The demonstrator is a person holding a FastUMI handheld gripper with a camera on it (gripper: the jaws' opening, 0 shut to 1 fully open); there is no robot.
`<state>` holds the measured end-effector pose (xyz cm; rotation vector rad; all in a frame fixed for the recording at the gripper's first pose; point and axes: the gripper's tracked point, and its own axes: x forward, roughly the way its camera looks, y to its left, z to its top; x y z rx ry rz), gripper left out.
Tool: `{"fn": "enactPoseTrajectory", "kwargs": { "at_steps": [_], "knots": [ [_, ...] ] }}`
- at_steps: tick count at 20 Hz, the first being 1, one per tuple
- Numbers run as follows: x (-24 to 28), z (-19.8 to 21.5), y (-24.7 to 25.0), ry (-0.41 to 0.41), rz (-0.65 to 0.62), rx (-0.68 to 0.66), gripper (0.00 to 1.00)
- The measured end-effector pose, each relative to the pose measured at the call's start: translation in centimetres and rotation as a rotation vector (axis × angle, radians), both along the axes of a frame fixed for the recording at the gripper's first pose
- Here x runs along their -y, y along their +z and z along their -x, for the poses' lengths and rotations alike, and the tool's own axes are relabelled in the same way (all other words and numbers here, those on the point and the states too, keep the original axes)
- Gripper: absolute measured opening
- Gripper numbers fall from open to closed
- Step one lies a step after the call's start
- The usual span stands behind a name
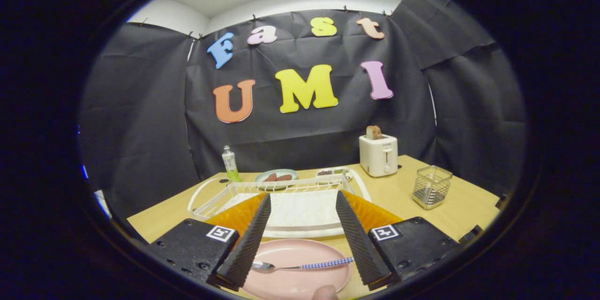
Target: Take the plate from the dish rack, then take the spoon from the basket and place it into the plate.
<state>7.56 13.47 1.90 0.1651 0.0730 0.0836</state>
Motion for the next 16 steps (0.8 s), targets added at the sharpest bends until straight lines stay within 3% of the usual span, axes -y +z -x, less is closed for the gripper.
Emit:
{"fn": "enactPoseTrajectory", "kwargs": {
  "at_steps": [5,12,16],
  "knots": [
    [1.7,2.4,3.7,-0.061,0.08,0.113,0.98],
    [1.6,6.5,6.3,-0.124,0.088,0.201,0.99],
    [1.2,8.8,5.7,-0.112,0.067,0.206,0.99]
  ]
}}
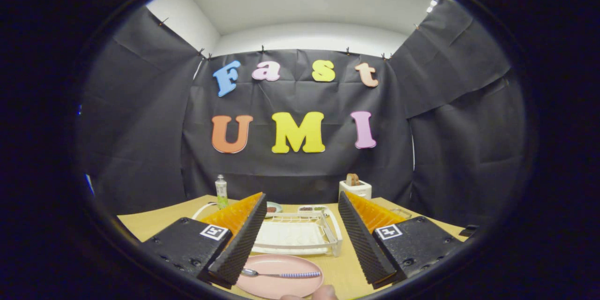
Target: Take the plate from the dish rack, then take the spoon from the basket and place it into the plate.
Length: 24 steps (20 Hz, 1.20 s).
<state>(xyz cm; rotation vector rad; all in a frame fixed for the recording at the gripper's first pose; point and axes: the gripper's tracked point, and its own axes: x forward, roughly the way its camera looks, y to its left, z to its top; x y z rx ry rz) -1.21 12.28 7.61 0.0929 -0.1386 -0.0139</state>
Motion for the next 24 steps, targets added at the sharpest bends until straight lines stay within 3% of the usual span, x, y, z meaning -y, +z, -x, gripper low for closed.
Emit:
{"fn": "enactPoseTrajectory", "kwargs": {
  "at_steps": [8,14,24],
  "knots": [
    [1.5,3.2,-2.7,0.023,-0.056,-0.054,0.98],
    [2.1,5.1,-2.4,0.008,-0.035,-0.019,0.98],
    [-0.4,3.4,-4.2,0.059,-0.038,-0.078,0.98]
  ]
}}
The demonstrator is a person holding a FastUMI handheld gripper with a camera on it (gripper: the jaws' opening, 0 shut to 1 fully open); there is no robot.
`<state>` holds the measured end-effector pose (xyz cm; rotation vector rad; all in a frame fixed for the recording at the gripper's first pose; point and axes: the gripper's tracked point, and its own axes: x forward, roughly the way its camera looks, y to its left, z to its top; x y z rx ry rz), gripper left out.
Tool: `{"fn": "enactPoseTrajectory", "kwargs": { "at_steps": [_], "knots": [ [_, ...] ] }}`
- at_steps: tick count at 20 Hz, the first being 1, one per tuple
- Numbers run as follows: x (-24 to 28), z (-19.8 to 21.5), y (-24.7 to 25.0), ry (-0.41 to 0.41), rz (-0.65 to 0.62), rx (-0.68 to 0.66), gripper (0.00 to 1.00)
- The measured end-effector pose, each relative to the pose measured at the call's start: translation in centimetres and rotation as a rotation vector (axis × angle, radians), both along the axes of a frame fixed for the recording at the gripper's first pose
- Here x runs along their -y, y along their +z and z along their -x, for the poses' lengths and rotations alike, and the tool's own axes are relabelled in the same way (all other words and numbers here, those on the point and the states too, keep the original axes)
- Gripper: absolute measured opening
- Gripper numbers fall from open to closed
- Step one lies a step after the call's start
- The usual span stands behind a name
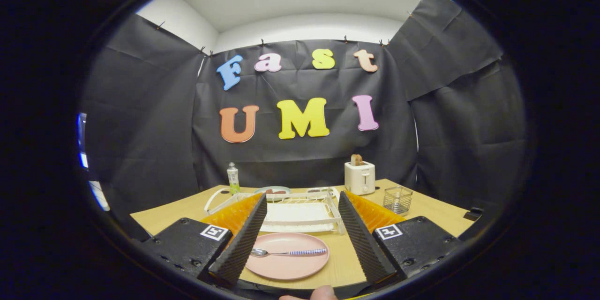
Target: Take the plate from the dish rack, then take the spoon from the basket and place it into the plate.
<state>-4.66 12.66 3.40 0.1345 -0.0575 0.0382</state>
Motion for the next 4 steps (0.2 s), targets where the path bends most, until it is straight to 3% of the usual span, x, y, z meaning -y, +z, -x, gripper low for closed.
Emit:
{"fn": "enactPoseTrajectory", "kwargs": {
  "at_steps": [4],
  "knots": [
    [-0.68,-0.12,0.02,0.012,0.005,0.003,0.98]
  ]
}}
